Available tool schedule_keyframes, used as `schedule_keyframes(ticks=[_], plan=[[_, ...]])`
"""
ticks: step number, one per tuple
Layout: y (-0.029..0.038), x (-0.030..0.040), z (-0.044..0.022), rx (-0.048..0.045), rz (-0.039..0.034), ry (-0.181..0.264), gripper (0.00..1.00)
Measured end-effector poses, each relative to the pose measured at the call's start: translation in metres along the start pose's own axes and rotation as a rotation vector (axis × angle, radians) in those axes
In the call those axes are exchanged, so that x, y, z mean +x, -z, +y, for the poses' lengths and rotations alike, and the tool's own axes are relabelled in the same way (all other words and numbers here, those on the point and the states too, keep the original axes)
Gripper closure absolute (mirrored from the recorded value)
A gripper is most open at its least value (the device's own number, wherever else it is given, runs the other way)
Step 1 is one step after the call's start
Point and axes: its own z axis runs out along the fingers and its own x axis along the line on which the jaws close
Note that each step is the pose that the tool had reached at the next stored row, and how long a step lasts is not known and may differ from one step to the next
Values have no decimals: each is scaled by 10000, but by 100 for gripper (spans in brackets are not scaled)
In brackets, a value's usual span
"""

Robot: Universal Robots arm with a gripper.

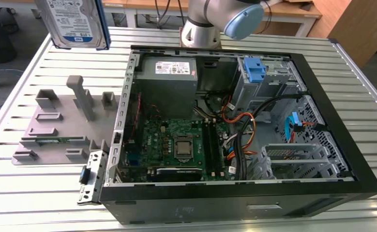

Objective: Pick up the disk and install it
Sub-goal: 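Pick up the disk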

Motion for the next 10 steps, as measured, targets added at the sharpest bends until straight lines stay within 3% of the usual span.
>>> schedule_keyframes(ticks=[10], plan=[[0, 0, -43, 0, -26, 0, 65]])
